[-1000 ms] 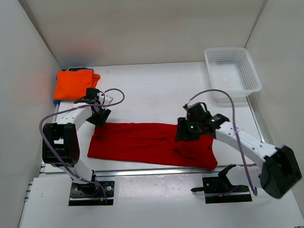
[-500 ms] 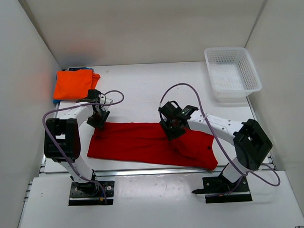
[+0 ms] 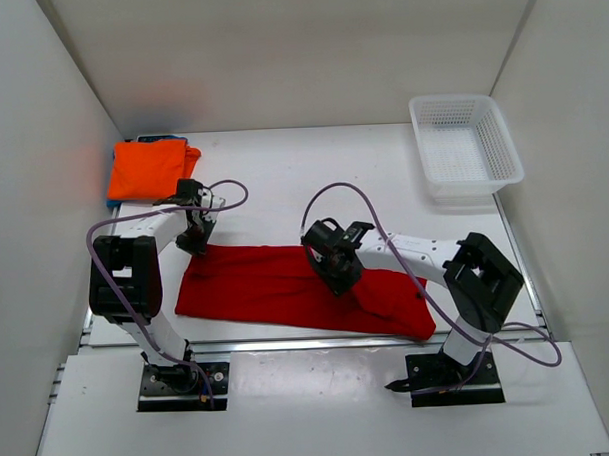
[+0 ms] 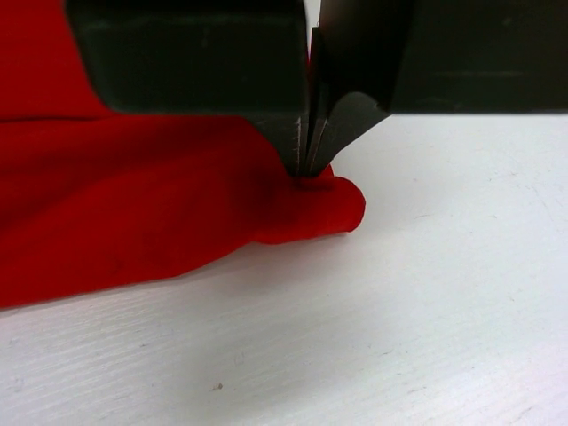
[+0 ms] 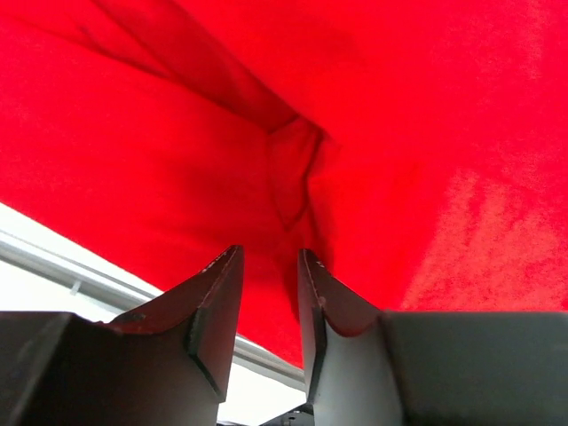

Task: Fold and stack the t-shirts
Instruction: Fold the other side of the tshirt into a rectangle

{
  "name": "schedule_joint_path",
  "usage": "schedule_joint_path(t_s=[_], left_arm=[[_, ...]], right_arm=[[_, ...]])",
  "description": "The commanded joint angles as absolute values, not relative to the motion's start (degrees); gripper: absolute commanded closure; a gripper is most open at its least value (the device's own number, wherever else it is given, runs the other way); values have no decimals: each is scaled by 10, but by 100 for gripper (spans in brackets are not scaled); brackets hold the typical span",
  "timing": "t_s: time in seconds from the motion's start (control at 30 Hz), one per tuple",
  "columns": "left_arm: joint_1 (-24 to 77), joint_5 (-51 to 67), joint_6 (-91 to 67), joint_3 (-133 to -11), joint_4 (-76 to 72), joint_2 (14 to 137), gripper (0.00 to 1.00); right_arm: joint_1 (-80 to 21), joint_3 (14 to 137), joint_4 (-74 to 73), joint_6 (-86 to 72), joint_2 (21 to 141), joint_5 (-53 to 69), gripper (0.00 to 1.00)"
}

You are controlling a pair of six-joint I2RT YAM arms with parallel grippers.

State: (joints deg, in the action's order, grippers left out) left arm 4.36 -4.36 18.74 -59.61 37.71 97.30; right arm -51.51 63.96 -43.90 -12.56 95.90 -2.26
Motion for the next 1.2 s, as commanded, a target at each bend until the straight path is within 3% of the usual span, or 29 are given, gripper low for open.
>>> schedule_joint_path(t_s=[0.0,0.3,0.5,0.7,0.93,1.07,1.1,1.17], left_arm=[[44,-55,171,-602,362,953,88],[50,-60,171,-590,359,944,88],[47,-62,177,-590,361,937,88],[48,-59,174,-592,360,939,88],[54,-60,177,-592,363,937,87],[53,-66,175,-593,357,939,91],[53,-69,168,-592,355,938,100],[51,-71,158,-601,349,936,100]], right_arm=[[-499,647,-441,-126,960,-40,70],[-498,634,-432,-119,991,-29,71],[-490,630,-432,-119,991,-32,82],[-478,623,-428,-120,990,-44,81],[-466,622,-414,-122,975,-24,100],[-466,650,-428,-113,957,12,99],[-468,651,-420,-107,945,31,100],[-468,656,-413,-99,926,66,100]])
